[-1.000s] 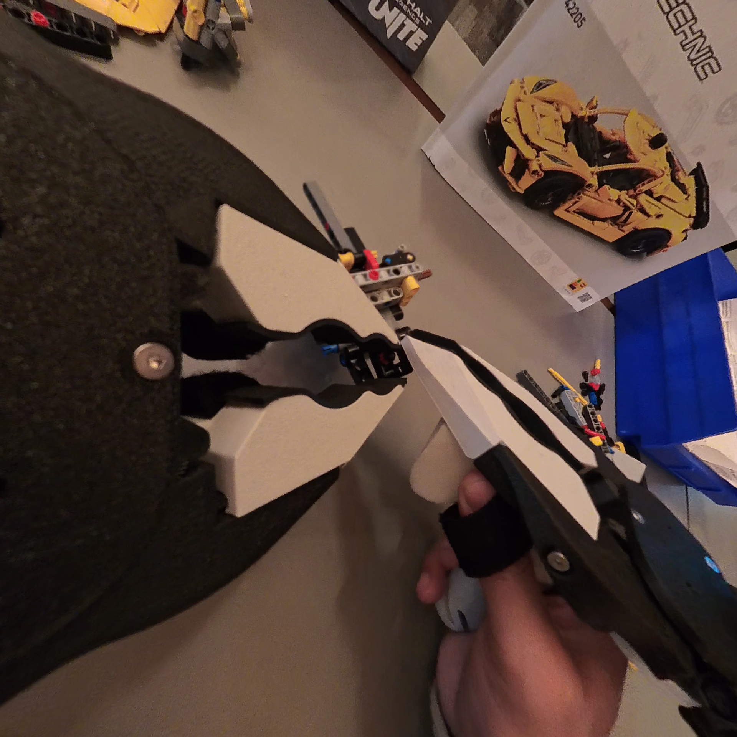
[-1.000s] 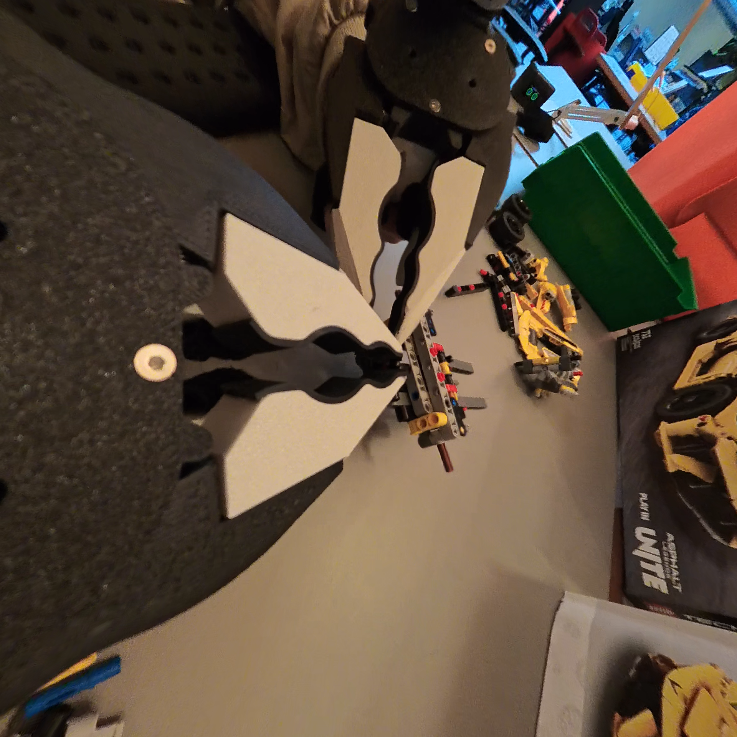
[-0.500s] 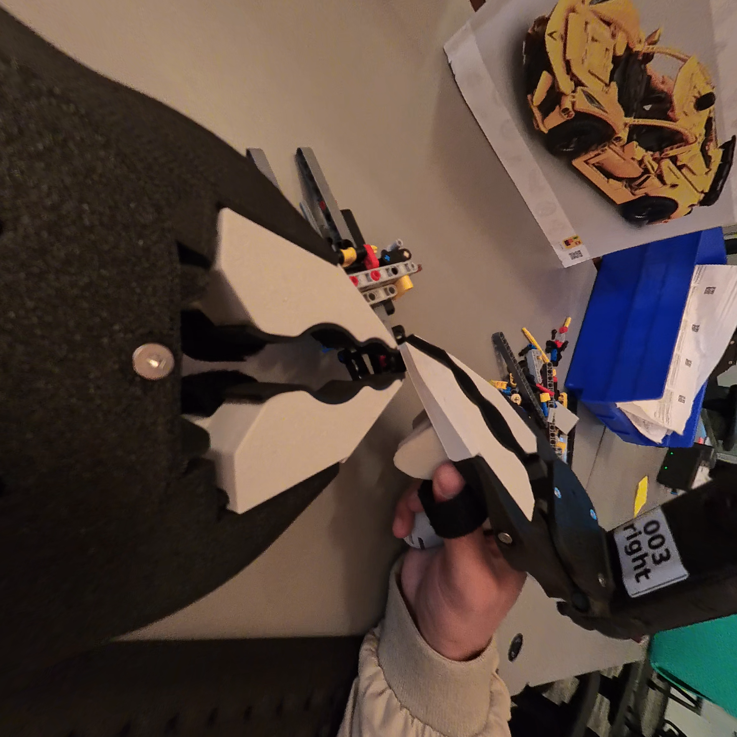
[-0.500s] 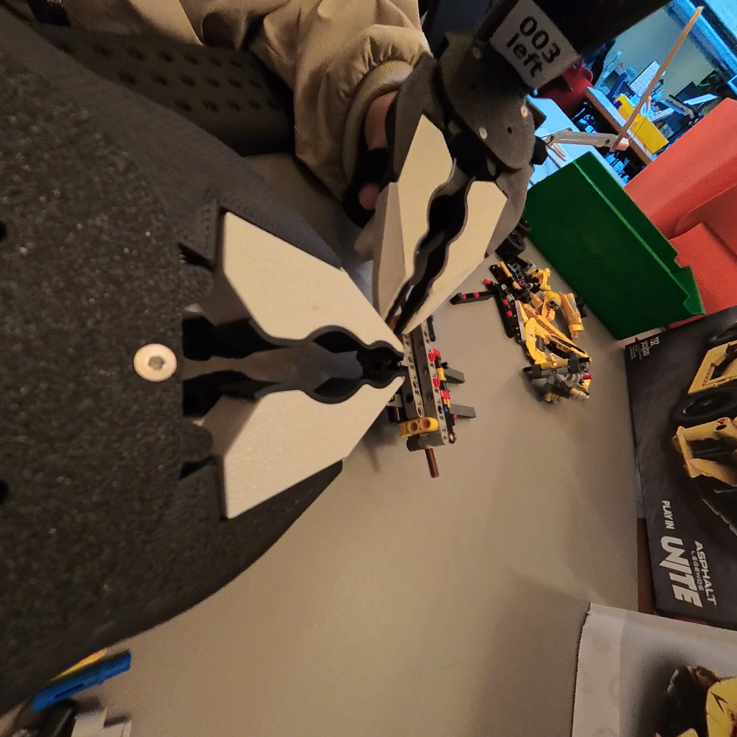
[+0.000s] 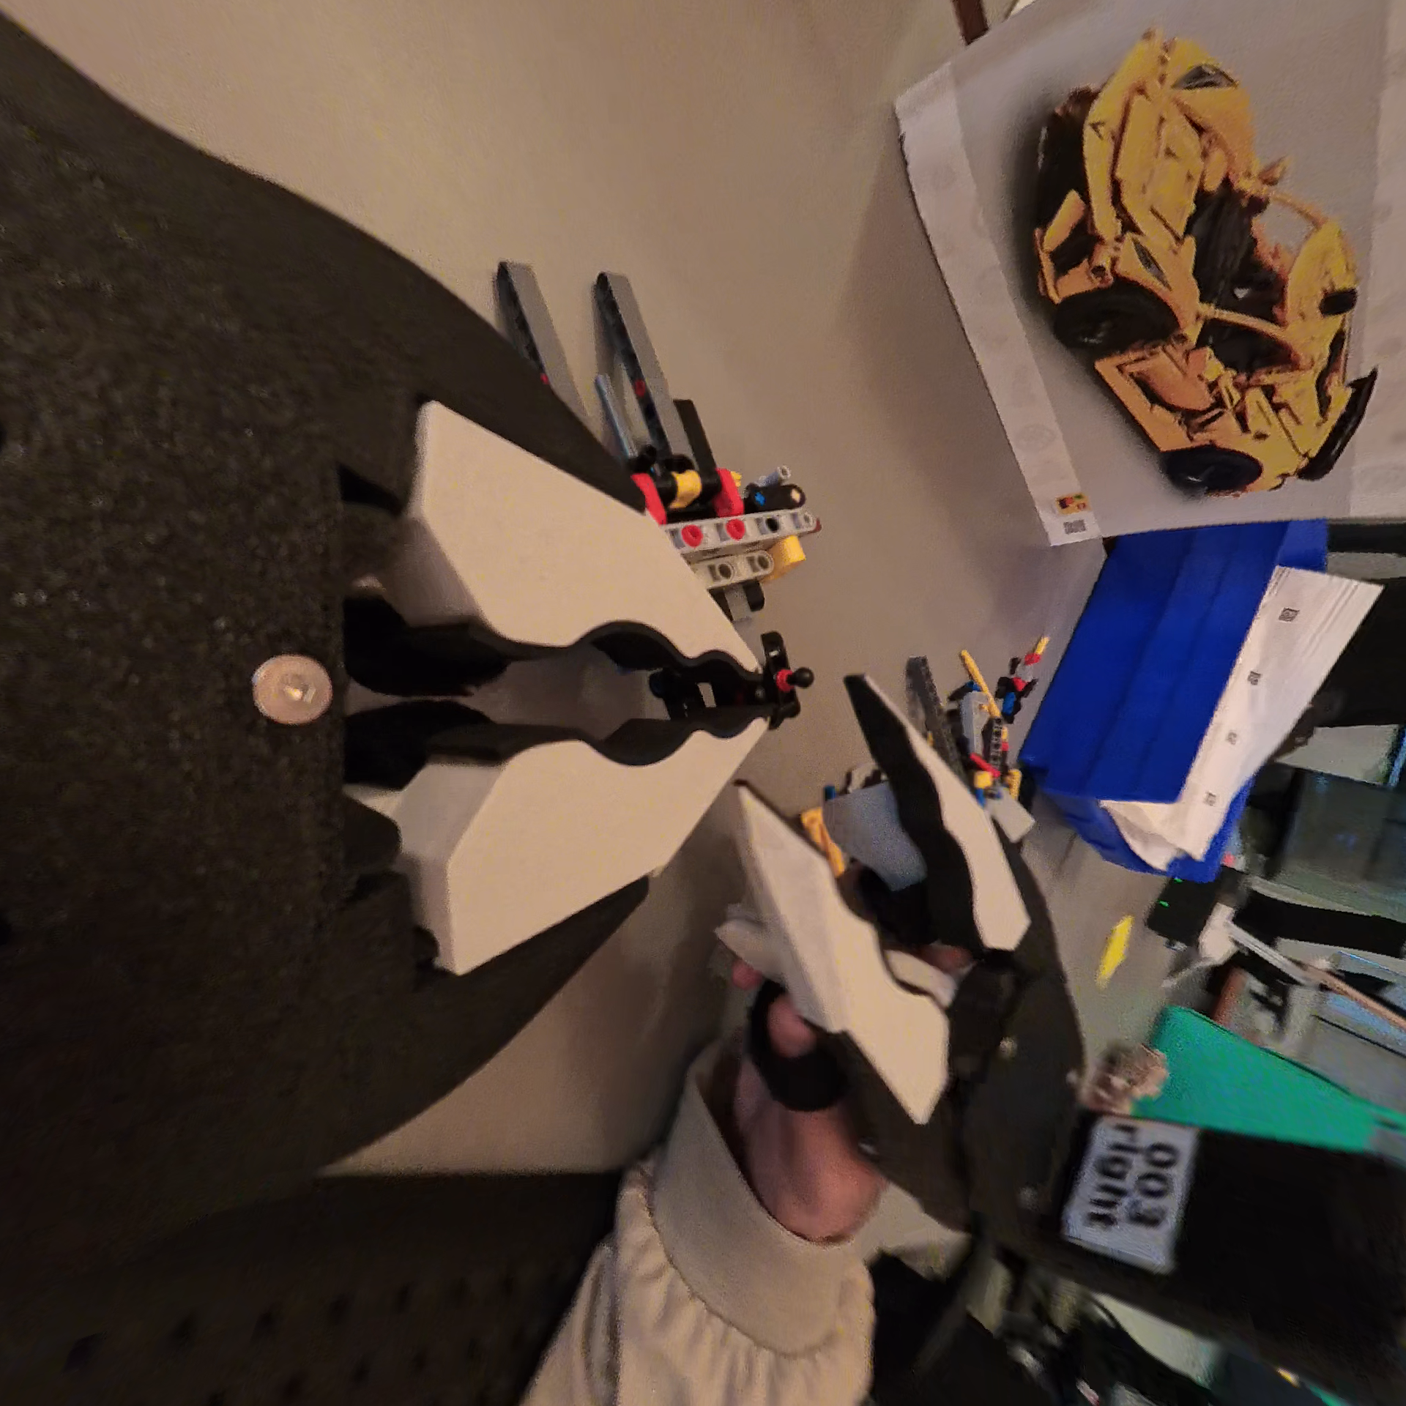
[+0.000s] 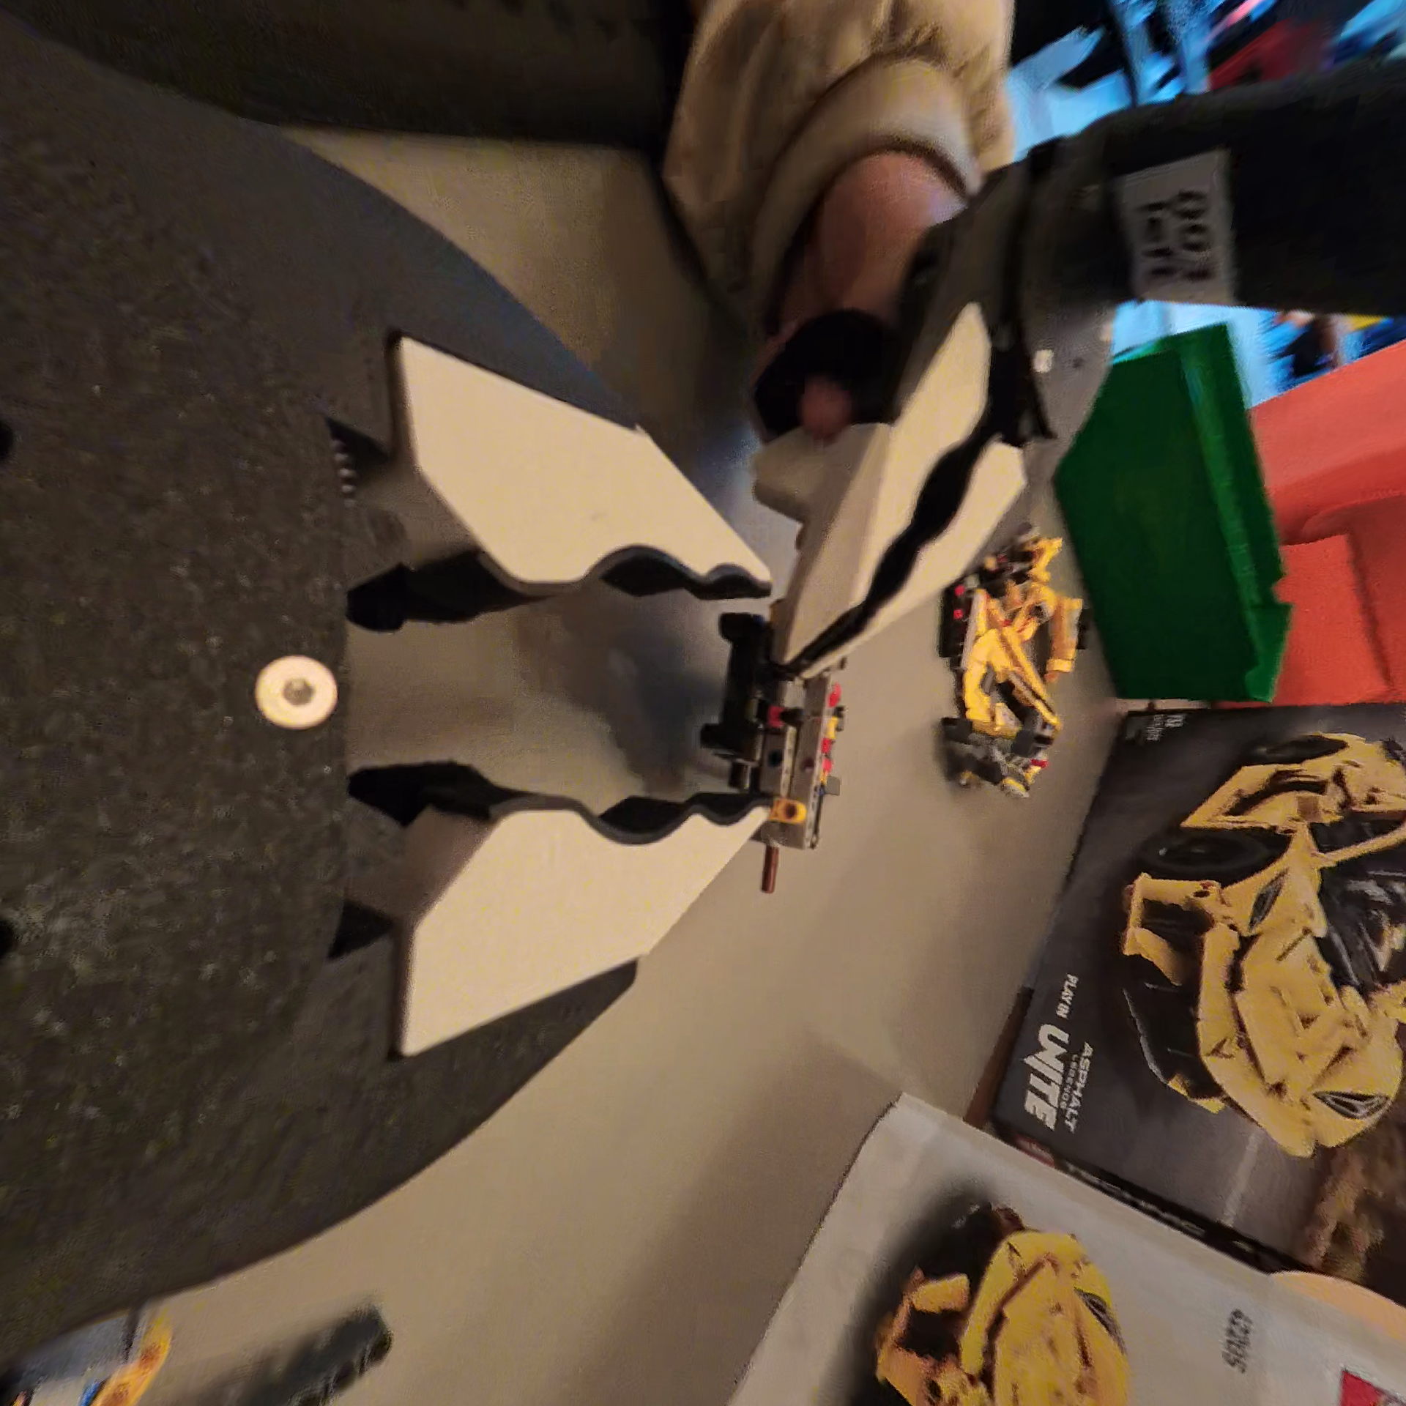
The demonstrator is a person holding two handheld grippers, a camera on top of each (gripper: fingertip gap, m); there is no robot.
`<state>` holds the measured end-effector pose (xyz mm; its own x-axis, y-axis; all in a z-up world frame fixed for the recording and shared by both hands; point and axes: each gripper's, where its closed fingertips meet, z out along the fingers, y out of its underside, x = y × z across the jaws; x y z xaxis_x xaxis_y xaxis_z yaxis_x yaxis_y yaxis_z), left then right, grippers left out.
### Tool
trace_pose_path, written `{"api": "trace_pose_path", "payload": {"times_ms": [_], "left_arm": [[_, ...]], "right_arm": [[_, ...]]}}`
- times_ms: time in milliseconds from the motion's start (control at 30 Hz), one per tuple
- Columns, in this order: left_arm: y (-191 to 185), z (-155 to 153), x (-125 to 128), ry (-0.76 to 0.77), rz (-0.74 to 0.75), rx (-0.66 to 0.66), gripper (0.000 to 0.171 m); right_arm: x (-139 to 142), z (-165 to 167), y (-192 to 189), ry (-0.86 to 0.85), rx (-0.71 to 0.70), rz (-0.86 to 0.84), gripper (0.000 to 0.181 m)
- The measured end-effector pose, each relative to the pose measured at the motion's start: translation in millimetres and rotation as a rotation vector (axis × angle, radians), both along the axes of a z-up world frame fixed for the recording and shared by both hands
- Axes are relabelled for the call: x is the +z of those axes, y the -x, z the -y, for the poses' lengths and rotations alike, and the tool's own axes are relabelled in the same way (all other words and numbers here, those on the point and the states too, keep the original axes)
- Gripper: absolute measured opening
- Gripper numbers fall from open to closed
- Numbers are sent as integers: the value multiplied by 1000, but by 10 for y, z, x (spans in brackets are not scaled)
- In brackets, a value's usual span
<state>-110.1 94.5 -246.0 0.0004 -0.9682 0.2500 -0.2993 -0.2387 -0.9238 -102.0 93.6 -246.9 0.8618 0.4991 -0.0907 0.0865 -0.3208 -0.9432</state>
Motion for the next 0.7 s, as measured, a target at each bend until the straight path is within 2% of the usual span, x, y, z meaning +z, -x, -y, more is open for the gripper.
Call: {"api": "trace_pose_path", "payload": {"times_ms": [167,267,433,533,567,600,633,667,700], "left_arm": [[-4,0,18,117,25,-13,5],[-15,59,-16,119,11,-32,5],[-16,79,10,200,22,-46,4],[-24,44,38,261,67,-5,3],[0,-25,227,262,176,19,5],[78,-154,532,269,314,48,3],[147,-310,667,243,336,96,3],[195,-454,629,172,282,157,3],[238,-530,516,123,223,191,4]], "right_arm": [[-110,-61,122,-53,4,183,52],[-141,-93,141,-38,-17,176,32],[-143,-51,109,-8,-23,200,26],[-165,-59,101,26,-37,175,26],[-278,-38,91,90,-28,196,24],[-588,31,53,228,-5,303,25],[-583,25,100,159,11,309,25],[-393,2,143,88,0,255,24],[-272,-22,112,90,-33,214,25]]}}
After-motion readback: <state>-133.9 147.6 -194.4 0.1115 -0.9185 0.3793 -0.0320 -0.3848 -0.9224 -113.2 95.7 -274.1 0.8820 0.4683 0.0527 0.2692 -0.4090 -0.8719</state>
